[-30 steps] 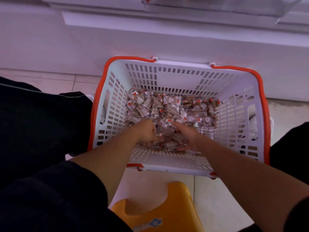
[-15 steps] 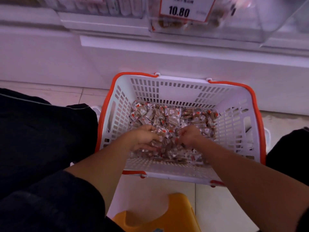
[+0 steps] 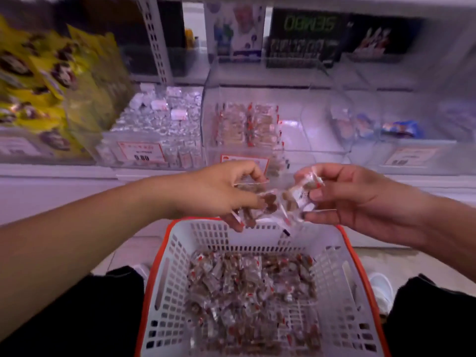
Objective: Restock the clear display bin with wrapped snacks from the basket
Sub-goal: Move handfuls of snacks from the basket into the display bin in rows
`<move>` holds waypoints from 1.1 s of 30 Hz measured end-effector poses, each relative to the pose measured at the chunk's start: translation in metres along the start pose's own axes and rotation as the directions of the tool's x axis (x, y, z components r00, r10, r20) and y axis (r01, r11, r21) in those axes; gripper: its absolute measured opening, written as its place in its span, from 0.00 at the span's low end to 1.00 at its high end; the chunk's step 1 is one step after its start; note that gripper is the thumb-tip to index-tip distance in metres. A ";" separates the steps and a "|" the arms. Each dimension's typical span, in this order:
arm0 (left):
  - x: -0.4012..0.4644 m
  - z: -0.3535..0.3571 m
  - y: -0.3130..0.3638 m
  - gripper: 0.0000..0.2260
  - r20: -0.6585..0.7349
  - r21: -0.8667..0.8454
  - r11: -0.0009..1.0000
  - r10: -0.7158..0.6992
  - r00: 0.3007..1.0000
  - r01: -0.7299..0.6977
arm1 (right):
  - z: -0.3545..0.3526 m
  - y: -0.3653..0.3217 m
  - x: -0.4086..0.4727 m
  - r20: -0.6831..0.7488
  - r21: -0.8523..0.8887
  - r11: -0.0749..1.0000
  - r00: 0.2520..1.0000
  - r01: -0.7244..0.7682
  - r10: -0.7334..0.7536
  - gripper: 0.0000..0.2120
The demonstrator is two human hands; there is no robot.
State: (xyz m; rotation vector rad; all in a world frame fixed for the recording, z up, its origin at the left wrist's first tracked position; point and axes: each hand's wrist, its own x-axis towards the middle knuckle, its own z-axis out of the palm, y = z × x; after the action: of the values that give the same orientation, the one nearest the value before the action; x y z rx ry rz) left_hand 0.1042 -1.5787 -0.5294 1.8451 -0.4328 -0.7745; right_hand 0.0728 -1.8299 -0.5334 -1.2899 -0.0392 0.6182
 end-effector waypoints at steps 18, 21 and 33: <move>0.016 0.009 0.032 0.23 -0.061 -0.610 0.784 0.097 0.993 -0.114 | 0.033 -0.023 0.025 -0.067 -0.597 0.697 0.841 0.397 -0.537 0.27; 0.015 0.009 0.030 0.28 -0.054 -0.584 0.804 0.100 0.994 -0.112 | 0.032 -0.021 0.026 -0.042 -0.597 0.695 0.850 0.400 -0.526 0.27; 0.015 0.010 0.032 0.34 -0.209 -0.162 0.985 0.019 0.978 -0.054 | 0.039 -0.007 0.020 0.086 -0.613 0.682 0.892 0.399 -0.444 0.34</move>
State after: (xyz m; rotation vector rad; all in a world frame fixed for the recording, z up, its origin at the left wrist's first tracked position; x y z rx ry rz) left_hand 0.1102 -1.6077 -0.5076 1.7339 -0.2588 -0.5686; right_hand 0.0780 -1.7874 -0.5216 -1.8663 -0.5138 0.1410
